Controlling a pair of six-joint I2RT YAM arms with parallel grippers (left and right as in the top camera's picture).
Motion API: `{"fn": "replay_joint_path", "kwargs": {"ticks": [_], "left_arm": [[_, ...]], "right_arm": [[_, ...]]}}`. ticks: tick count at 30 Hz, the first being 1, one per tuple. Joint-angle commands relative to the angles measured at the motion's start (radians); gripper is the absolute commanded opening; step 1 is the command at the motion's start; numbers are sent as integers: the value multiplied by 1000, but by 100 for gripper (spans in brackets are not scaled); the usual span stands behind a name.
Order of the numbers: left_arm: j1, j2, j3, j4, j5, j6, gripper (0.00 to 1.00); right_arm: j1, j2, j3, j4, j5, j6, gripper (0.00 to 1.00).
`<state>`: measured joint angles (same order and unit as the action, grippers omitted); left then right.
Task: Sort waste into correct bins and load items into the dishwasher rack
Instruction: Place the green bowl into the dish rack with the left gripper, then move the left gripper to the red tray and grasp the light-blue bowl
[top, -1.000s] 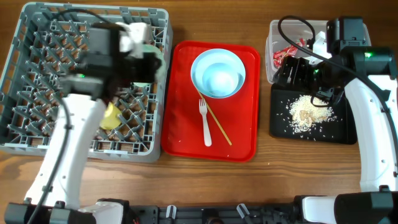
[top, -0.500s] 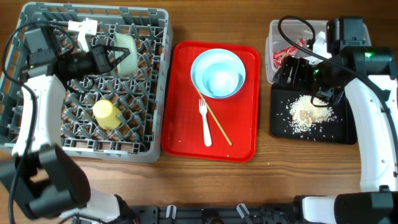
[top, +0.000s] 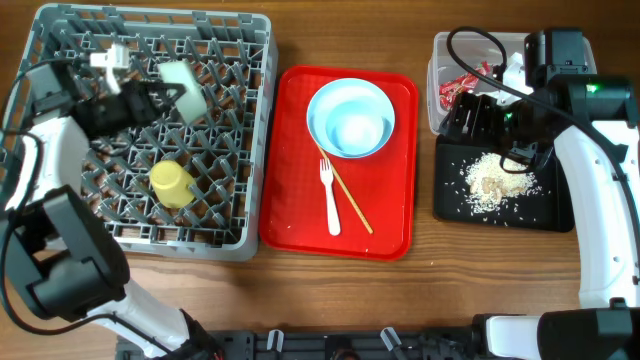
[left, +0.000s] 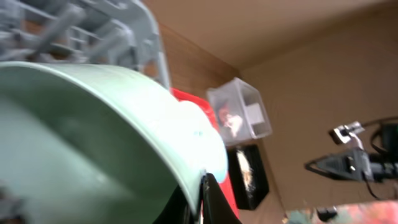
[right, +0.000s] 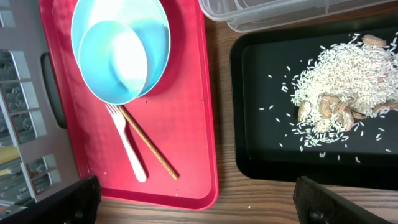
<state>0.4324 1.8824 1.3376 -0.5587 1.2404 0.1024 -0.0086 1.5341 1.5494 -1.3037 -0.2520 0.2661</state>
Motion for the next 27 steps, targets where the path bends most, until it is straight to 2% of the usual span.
{"fn": "replay_joint_path", "kwargs": {"ticks": [1, 2, 3, 4, 6, 11, 13, 15, 16, 22, 23, 27], "left_arm": [[47, 13, 12, -30, -116, 22, 14], [55, 13, 12, -34, -128, 22, 32], [69, 13, 12, -38, -138, 22, 40], [77, 13, 12, -42, -139, 22, 43], [102, 13, 12, -45, -138, 21, 65], [147, 2, 12, -74, -138, 21, 75], [166, -11, 12, -78, -138, 21, 91], [184, -38, 12, -79, -138, 21, 94], [190, -51, 12, -78, -138, 21, 100], [177, -211, 12, -78, -153, -55, 100], [163, -230, 12, -80, -173, -69, 100], [15, -321, 12, -112, -406, -89, 100]], "right_arm": [[-2, -21, 10, -3, 16, -4, 100], [-2, -21, 10, -3, 16, -3, 100], [-2, -21, 10, -3, 16, -3, 100], [-2, -21, 10, -3, 16, -4, 100], [-2, -21, 10, -3, 16, -4, 100], [-2, -21, 10, -3, 16, -5, 100], [-2, -21, 10, -3, 16, -5, 99], [-2, -21, 10, -3, 16, -5, 100], [-2, -21, 10, -3, 16, -5, 100], [-2, -21, 10, -3, 48, -3, 100], [-2, -21, 10, -3, 61, -2, 100], [-2, -21, 10, -3, 128, 30, 100]]}}
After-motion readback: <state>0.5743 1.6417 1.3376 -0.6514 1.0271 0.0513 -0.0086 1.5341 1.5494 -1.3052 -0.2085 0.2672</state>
